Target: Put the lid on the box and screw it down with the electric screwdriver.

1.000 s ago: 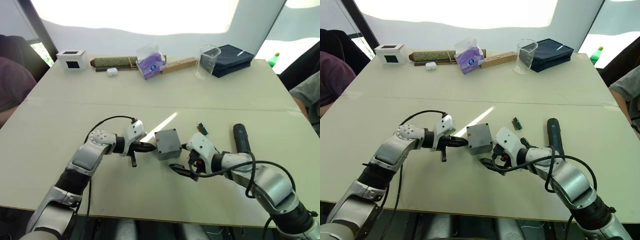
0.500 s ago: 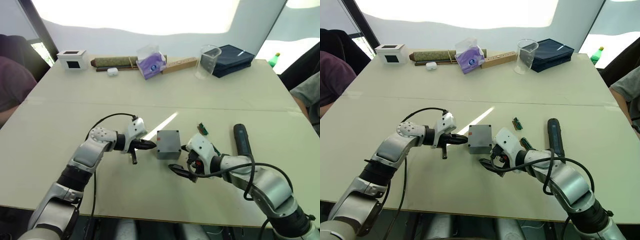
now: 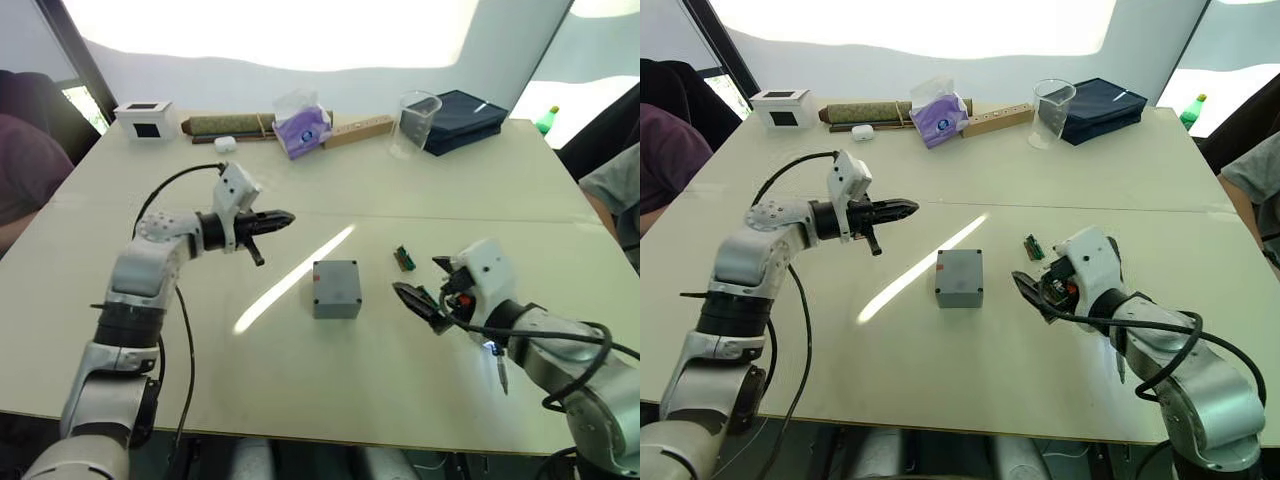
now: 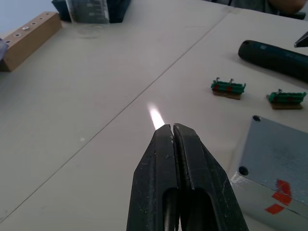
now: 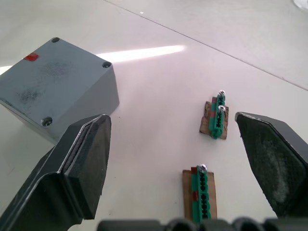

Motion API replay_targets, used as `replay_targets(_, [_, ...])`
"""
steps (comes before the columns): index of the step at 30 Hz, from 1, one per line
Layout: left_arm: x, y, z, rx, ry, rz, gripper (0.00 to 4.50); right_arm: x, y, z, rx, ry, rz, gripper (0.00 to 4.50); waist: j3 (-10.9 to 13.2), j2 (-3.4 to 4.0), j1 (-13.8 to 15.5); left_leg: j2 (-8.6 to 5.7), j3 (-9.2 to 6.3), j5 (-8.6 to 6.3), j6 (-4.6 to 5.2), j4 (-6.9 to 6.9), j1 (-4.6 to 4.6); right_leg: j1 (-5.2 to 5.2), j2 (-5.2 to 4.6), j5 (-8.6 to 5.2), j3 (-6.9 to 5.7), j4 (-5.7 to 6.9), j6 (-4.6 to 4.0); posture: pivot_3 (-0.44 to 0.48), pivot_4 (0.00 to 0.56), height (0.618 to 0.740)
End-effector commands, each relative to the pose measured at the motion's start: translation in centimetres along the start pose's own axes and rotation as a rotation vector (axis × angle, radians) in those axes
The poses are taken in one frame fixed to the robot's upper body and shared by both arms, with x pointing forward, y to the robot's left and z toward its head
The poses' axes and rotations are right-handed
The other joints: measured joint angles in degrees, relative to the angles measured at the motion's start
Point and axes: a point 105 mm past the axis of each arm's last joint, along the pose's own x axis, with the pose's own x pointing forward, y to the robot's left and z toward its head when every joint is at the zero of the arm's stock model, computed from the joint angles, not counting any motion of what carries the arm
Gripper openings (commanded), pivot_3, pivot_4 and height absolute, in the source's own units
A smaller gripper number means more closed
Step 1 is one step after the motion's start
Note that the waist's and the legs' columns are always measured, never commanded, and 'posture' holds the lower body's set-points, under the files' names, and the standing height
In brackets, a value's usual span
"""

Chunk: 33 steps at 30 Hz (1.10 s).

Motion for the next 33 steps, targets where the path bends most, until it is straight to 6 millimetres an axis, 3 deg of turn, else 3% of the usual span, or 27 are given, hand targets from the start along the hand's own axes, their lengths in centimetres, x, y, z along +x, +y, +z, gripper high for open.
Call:
replay_targets(1, [1.2, -4.5, 1.3, 0.107, 0.060, -0.275, 0.00, -0.3, -0.4, -1.4, 0.068, 0.022, -0.055, 4.43, 0.00, 0.00, 0.08, 0.00, 0.00, 0.01, -0.01, -0.02, 0.00, 0.01, 0.00, 0.00, 0.00, 0.00, 0.00, 0.000, 0.150, 0.739])
replay_targets(3, [1.6, -5.3, 1.3, 0.139, 0.087, -0.322, 0.00, 0.1, -0.2, -2.1, 0.110, 0.028, -0.058, 4.43, 0.00, 0.00, 0.04, 0.00, 0.01, 0.02, -0.03, -0.02, 0.00, 0.02, 0.00, 0.00, 0.00, -0.01, 0.00, 0.000, 0.150, 0.739])
replay_targets(6, [1.7, -5.8, 1.4, 0.165, 0.095, -0.351, 0.00, 0.3, -0.1, -2.6, 0.134, 0.027, -0.069, 3.76, 0.00, 0.01, -0.27, -0.01, 0.01, -0.03, 0.05, -0.01, 0.03, 0.02, 0.01, 0.00, 0.04, 0.01, 0.00, 0.000, 0.150, 0.739])
replay_targets(9, [1.8, -6.2, 1.5, 0.171, 0.101, -0.377, 0.00, 0.8, 0.0, -3.5, 0.168, 0.033, -0.082, 2.73, 0.00, 0.01, -0.21, -0.01, -0.01, -0.09, 0.16, -0.02, 0.04, -0.01, 0.04, 0.00, 0.04, 0.06, -0.01, 0.000, 0.150, 0.739])
replay_targets(28, [1.8, -6.2, 0.8, 0.160, 0.117, -0.359, 0.00, 2.9, -1.2, -3.8, 0.158, -0.001, -0.100, 2.73, 0.00, 0.01, -0.10, -0.01, 0.00, -0.09, 0.17, -0.02, 0.03, -0.03, 0.02, 0.00, 0.04, 0.05, -0.01, 0.000, 0.150, 0.739])
replay_targets(32, [1.9, -6.1, 0.7, 0.162, 0.114, -0.349, 0.00, 3.2, -1.0, -4.0, 0.148, 0.007, -0.092, 1.69, 0.00, 0.01, -0.09, -0.01, 0.00, -0.09, 0.17, -0.02, 0.03, -0.03, 0.02, 0.00, 0.04, 0.05, -0.01, 0.000, 0.150, 0.739])
replay_targets(33, [2.0, -6.1, 0.7, 0.162, 0.113, -0.348, 0.00, 3.2, -1.0, -4.0, 0.146, 0.007, -0.092, 1.20, 0.00, 0.01, -0.10, -0.01, 0.00, -0.09, 0.17, -0.02, 0.03, -0.02, 0.02, 0.00, 0.04, 0.05, -0.01, 0.000, 0.150, 0.739])
